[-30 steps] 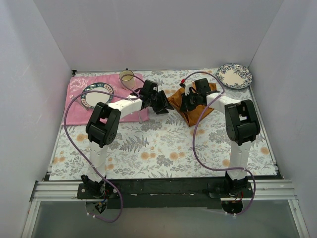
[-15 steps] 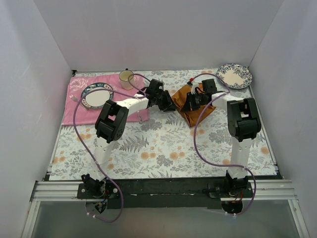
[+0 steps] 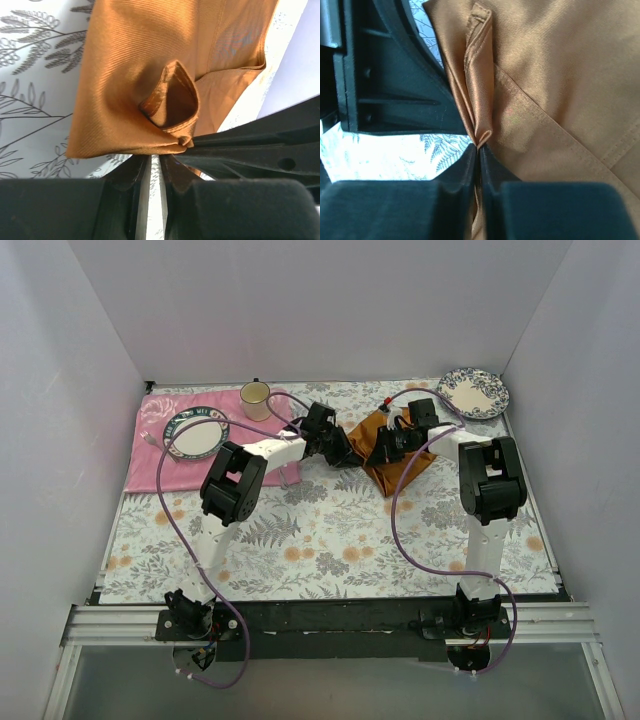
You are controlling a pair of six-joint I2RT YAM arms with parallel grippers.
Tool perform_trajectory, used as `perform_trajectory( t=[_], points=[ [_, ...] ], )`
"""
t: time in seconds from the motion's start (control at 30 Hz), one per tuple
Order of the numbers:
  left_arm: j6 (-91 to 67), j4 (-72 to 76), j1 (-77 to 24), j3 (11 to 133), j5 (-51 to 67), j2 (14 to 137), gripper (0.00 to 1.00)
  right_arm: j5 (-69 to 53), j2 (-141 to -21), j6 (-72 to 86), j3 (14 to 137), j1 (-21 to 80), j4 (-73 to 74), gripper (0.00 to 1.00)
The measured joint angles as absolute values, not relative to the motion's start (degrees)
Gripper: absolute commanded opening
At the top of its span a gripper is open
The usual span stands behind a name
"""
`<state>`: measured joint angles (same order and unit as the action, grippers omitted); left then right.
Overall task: Fold the napkin, place the utensils inside, and roll it up
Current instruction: Roll the napkin with the utensil
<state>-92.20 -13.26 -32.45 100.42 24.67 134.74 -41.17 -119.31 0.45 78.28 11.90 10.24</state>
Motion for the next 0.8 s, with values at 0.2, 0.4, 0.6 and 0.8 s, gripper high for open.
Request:
perform_trajectory(
  t=[0.2,0.4,0.6,0.8],
  points=[
    [-92.64,-13.21,-32.67,101.08,24.84,134.74,0.09,-38.22,-119.20,-0.38,79.81,12.58,13.72,0.41],
    [-92.82,-13.32,-32.75,101.65,24.93,134.80,0.09,-35.66,-117.05,-1.13,80.29,13.28,16.43,0.54],
    [-92.82,-13.30,-32.75,103.04,25.12,135.92,0.09,-31.83,-114.61,-1.72,81.67,13.34,16.88,0.61],
    [-92.82,-13.43,-32.75,103.26,25.19,137.27,0.08,-30.24,-114.59,0.01,82.83,13.15,15.68,0.61]
  ],
)
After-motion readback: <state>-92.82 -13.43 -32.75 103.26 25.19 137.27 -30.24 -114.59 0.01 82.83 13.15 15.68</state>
